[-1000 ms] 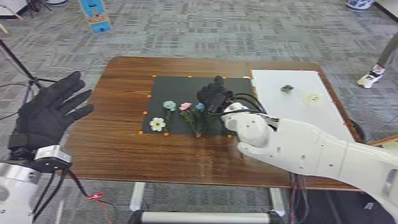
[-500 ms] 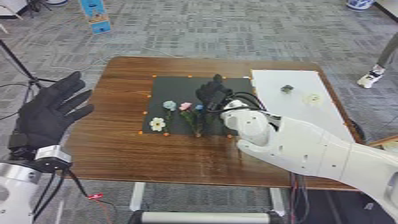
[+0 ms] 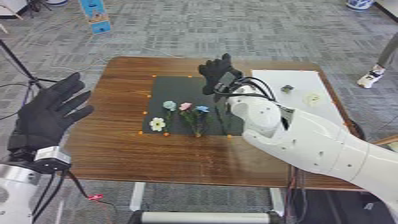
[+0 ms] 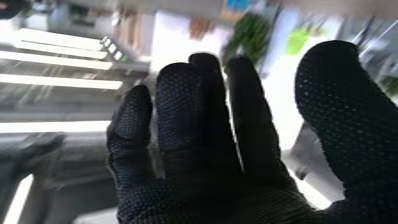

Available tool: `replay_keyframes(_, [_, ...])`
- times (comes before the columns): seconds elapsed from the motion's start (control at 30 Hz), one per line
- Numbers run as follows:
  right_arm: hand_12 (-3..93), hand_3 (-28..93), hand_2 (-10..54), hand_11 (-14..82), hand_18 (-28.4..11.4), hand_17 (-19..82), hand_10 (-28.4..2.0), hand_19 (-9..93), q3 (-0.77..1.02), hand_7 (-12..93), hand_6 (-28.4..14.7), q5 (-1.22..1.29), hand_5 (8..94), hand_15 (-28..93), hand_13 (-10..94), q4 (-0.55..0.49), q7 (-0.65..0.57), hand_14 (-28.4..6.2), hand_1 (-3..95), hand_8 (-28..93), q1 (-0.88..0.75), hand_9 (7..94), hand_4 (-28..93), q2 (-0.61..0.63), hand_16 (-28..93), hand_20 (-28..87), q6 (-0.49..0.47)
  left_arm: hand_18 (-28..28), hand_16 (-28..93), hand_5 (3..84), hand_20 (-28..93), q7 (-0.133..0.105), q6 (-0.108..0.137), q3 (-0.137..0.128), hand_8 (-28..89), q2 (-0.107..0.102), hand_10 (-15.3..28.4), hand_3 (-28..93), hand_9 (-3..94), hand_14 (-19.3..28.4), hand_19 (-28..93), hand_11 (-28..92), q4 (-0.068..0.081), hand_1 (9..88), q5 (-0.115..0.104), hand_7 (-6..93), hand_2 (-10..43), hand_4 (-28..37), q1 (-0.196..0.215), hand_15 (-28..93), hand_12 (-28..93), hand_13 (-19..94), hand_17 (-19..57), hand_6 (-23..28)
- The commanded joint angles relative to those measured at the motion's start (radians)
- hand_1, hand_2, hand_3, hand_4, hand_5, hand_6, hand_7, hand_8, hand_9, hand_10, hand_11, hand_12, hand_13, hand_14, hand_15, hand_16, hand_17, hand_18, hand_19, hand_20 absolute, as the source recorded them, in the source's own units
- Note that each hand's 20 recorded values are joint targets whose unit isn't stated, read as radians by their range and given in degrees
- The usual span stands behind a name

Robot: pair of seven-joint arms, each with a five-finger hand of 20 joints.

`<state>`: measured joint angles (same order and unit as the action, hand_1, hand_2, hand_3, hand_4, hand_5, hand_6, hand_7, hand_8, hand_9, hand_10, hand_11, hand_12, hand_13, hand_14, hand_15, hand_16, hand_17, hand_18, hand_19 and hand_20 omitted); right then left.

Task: Arrange flowers

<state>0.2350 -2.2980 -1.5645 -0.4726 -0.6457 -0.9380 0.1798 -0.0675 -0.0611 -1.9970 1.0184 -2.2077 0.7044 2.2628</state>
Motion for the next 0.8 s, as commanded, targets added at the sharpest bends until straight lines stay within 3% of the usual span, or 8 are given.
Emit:
replay_keyframes(0.03, [25.6,86,-9.5,26.6,-20.3,15,-15.1,75,0.132,22,-6.4,-0.006,30.6,77,37,0.027,-0.059,-13.2,30.3,-10,-0.058,30.9,-28,0.155,29,56,0.080,22.4,4,24.8,7,0.001,0.004,-0.013,-9,0.016,10.1,67,20.0,12.8,39,16,-0.017,20.1,-0.004,16.9,-6.2,-28.3,0.023,15,15,17,-12.8,2.8])
replay_keyframes(0.37, [24.0,73,-9.5,15.9,-21.0,13,-16.4,71,0.248,15,-8.4,0.041,25.3,70,29,0.030,-0.135,-14.4,34.5,-7,-0.180,24.7,-28,0.333,23,54,0.022,22.4,4,24.8,7,-0.001,0.005,-0.014,-9,0.016,10.0,67,20.0,12.8,39,16,-0.018,20.1,-0.002,17.1,-6.2,-28.3,0.023,15,15,17,-12.8,2.7])
replay_keyframes(0.53, [23.2,77,-9.5,14.2,-21.0,13,-16.7,71,0.272,14,-8.2,0.042,26.9,69,29,0.074,-0.163,-14.3,31.1,-7,-0.213,27.3,-28,0.351,22,53,0.001,22.3,4,24.8,7,0.001,0.010,-0.013,-9,0.018,10.1,67,20.0,12.8,39,16,-0.019,20.2,-0.001,17.2,-6.3,-28.3,0.026,15,15,17,-12.8,2.8])
replay_keyframes(0.63, [22.5,79,-9.5,14.6,-21.0,13,-16.3,71,0.263,15,-7.6,0.047,29.0,69,30,0.126,-0.150,-13.8,30.5,-7,-0.218,30.0,-28,0.341,21,53,0.047,22.3,4,24.9,7,0.002,0.007,-0.008,-9,0.015,10.1,67,20.0,12.8,39,16,-0.015,20.2,-0.001,17.1,-6.2,-28.3,0.018,15,15,17,-12.8,2.8])
replay_keyframes(0.7, [21.7,81,-9.5,16.5,-20.9,14,-15.1,71,0.207,18,-6.6,0.051,32.1,69,33,0.206,-0.078,-13.0,30.2,-8,-0.188,33.7,-28,0.324,21,53,0.186,22.3,4,24.9,7,0.002,0.008,-0.008,-9,0.015,10.0,67,20.0,12.8,39,16,-0.016,20.1,-0.001,17.1,-6.2,-28.3,0.016,15,15,17,-12.8,2.8])
replay_keyframes(0.73, [21.2,82,-9.5,17.7,-20.7,15,-14.1,72,0.192,20,-5.6,0.034,33.4,69,35,0.223,-0.092,-12.2,30.4,-9,-0.182,35.3,-28,0.320,21,53,0.210,22.3,4,24.8,7,0.001,0.007,-0.006,-9,0.014,10.0,67,20.0,12.8,39,16,-0.014,20.1,-0.001,17.1,-6.2,-28.3,0.013,15,15,17,-12.8,2.8])
replay_keyframes(0.8, [20.5,83,-9.5,18.9,-20.4,15,-12.9,72,0.199,24,-4.2,0.031,35.0,69,36,0.230,-0.104,-11.5,30.7,-12,-0.188,37.1,-28,0.319,21,53,0.189,22.3,4,24.8,7,0.003,0.008,-0.005,-9,0.014,10.0,67,20.0,12.9,39,16,-0.014,20.1,-0.001,17.0,-6.3,-28.3,0.014,15,15,17,-12.8,2.8])
